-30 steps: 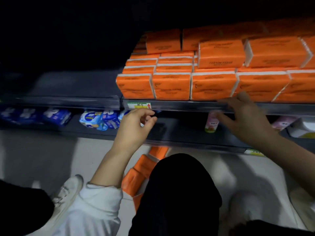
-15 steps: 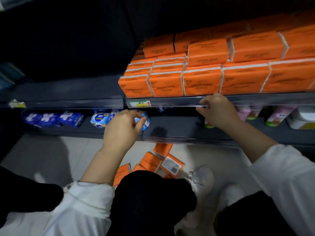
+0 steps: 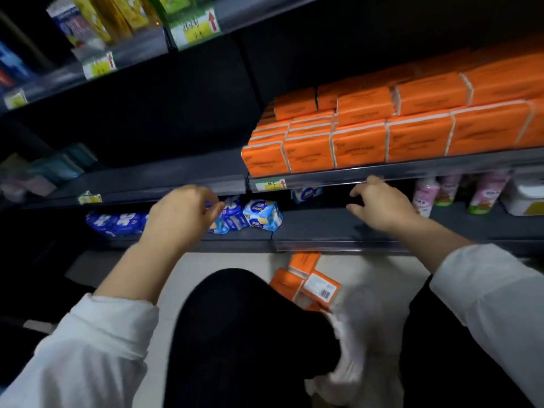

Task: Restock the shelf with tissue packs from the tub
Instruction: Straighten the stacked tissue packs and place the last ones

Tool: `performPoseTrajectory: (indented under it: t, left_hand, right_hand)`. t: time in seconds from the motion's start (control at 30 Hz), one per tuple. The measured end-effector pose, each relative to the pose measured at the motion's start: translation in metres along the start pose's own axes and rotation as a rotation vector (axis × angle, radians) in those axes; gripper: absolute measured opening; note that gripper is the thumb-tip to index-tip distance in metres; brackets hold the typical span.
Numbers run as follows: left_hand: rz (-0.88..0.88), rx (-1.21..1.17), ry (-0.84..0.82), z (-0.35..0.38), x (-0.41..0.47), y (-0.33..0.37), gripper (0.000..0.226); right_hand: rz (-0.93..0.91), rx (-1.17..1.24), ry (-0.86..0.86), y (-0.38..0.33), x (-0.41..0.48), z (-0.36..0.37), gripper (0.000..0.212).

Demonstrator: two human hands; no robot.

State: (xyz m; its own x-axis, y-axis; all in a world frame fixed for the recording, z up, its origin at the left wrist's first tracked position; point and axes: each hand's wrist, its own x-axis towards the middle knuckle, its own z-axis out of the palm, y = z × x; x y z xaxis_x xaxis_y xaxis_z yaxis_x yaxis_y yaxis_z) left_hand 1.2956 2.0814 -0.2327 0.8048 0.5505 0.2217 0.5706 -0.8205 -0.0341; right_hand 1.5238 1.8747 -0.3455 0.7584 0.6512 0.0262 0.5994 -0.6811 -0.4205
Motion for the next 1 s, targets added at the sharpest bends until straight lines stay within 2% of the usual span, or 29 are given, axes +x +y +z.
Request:
performPoseTrajectory:
  t: [0.1, 0.43, 0.6, 0.73, 1.0]
  left_hand:
    - [0.041, 0.003, 0.017, -0.010, 0.000, 0.009, 0.024]
    - [0.080, 0.054, -0.134, 0.001, -0.007, -0.001, 0.028]
    - [0.090, 0.035, -0.248, 0.036, 0.013, -0.004, 0.031]
    - [0.111, -0.013, -0.307, 0.077, 0.036, -0.006, 0.032]
    - [0.209, -0.021, -0.488, 0.171, 0.070, -0.027, 0.028]
  right_hand:
    - [0.017, -0.023, -0.024, 0.011, -0.008, -0.002, 0.037]
    - [0.004, -0.086, -0.103, 0.029, -0.017, 0.009, 0.035]
    - [-0.012, -0.127, -0.193, 0.019, -0.011, 0.027, 0.044]
    - [-0.046, -0.147, -0.235, 0.021, 0.001, 0.058, 0.042]
    - [0.059, -0.091, -0.461, 0.030, 0.033, 0.157, 0.037]
